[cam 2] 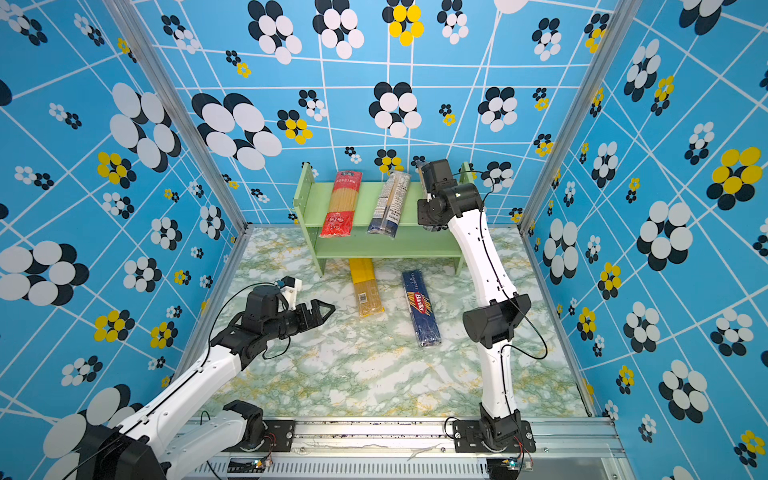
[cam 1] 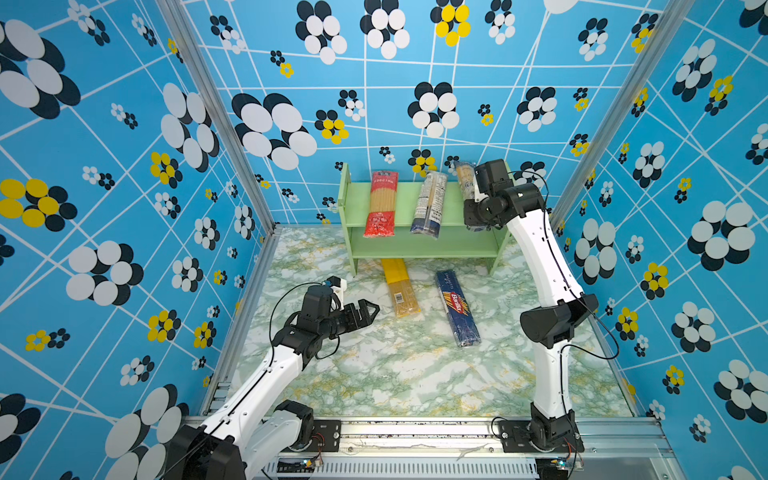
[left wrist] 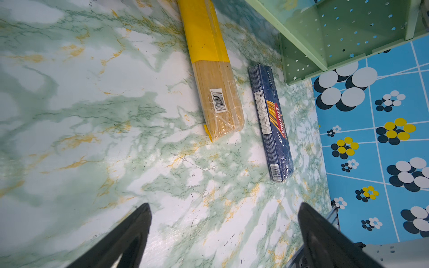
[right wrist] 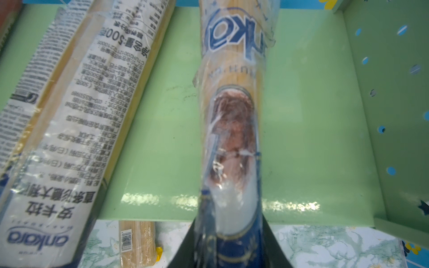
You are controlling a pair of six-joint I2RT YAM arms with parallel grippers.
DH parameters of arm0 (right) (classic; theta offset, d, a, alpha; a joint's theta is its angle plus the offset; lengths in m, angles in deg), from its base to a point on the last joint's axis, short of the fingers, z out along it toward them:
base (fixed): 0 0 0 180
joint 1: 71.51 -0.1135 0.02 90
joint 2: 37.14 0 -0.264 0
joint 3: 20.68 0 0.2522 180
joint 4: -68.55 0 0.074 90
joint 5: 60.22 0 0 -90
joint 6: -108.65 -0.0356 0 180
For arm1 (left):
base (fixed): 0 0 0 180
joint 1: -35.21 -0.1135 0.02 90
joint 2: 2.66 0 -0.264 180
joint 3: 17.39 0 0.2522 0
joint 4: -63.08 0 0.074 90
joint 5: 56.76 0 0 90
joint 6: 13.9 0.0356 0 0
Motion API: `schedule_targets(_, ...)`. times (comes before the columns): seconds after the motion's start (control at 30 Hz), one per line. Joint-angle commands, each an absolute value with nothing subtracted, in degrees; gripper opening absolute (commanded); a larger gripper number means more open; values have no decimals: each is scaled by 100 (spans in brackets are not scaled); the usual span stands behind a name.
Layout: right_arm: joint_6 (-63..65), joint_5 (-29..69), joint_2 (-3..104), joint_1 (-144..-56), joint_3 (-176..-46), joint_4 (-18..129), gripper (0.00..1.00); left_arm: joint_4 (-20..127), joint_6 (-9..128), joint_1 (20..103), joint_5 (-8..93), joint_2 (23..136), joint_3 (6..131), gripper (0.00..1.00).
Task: Place and organize the pasta boxes and bags onto the shelf
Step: 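Carry the upright Ankara bag over the upper tier beside the white-labelled bag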
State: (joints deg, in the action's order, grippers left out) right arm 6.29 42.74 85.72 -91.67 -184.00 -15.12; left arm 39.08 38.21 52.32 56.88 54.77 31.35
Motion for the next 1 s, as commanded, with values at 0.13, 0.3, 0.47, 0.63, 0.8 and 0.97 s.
schedule_targets(0.13, 607, 4336, 8506, -9126, -18350, -801, 9, 3948, 3910, 5146, 5776, 5403, 3035, 100)
schedule_targets(0.3, 581, 4288, 8434, -9124, -18208, -764, 21, 3939, 3903, 5122, 5781, 5379, 3015, 100)
schedule_targets(0.47, 561, 4274, 8407, -9128, -18207, -770, 31, 3906, 3889, 5126, 5785, 5312, 3014, 100)
schedule_targets(0.63, 532, 4287, 8362, -9127, -18198, -770, 41, 3825, 3886, 5127, 5767, 5214, 3015, 100)
schedule_targets(0.8, 558, 4377, 8286, -9128, -18204, -797, 54, 3749, 3892, 5121, 5751, 5114, 3020, 100)
schedule_targets(0.97, 718, 4493, 8114, -9128, -18260, -794, 64, 3681, 3871, 5125, 5750, 5053, 3057, 99)
